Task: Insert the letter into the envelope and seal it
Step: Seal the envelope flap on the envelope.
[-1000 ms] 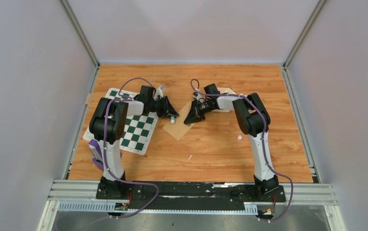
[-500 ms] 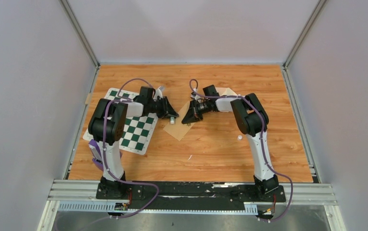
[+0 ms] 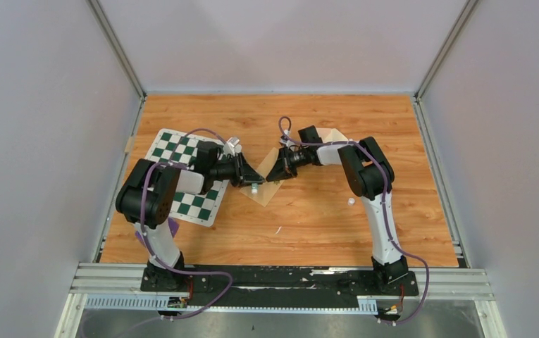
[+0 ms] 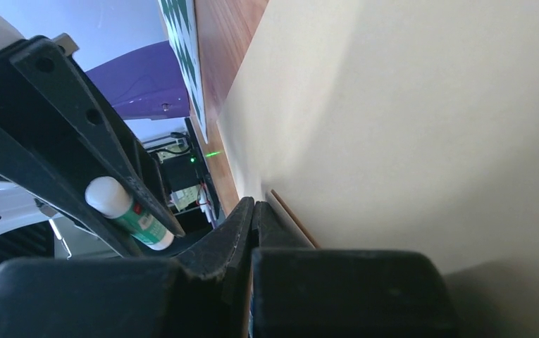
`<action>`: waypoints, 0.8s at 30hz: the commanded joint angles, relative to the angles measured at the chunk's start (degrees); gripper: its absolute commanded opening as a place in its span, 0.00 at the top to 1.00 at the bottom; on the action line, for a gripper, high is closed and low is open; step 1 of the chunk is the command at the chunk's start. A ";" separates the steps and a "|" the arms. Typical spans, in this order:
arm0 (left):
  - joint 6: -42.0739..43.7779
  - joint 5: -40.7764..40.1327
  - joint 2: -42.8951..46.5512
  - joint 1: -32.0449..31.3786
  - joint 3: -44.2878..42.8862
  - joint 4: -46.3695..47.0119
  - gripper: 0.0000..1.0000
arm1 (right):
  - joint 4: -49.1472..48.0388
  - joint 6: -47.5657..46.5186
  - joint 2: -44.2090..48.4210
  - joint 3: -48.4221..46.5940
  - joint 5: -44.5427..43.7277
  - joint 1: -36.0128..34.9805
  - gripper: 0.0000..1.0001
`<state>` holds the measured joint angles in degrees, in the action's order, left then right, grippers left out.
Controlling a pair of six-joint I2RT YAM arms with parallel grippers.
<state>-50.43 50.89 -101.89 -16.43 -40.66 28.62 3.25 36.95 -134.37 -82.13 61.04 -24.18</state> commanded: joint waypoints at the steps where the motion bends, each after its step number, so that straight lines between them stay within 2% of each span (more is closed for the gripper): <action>1: -3.65 3.21 -4.84 -1.52 -0.96 9.65 1.00 | 4.79 4.82 -3.04 3.84 -3.64 0.42 1.00; 5: -4.72 2.64 -8.56 -2.76 -2.21 11.03 1.00 | 3.67 6.08 -2.90 4.19 -3.55 0.37 1.00; 11: 0.15 -2.62 -11.94 -3.55 -4.18 2.06 1.00 | 3.35 6.85 -3.30 3.60 -3.72 0.33 1.00; 14: 6.79 -9.06 -12.92 -3.76 -6.78 -11.88 1.00 | 4.10 5.76 -3.15 3.24 -5.19 0.63 1.00; 16: 9.34 -11.72 -13.20 -3.79 -7.63 -16.95 1.00 | 5.55 4.62 -2.65 2.55 -7.71 1.03 1.00; 24: 11.22 -15.76 -14.41 -4.30 -8.20 -22.55 1.00 | 6.38 4.01 -2.81 -0.09 -9.83 2.21 1.00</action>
<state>-46.22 48.16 -112.88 -20.47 -49.98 17.54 2.37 38.76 -134.17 -82.26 59.46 -23.64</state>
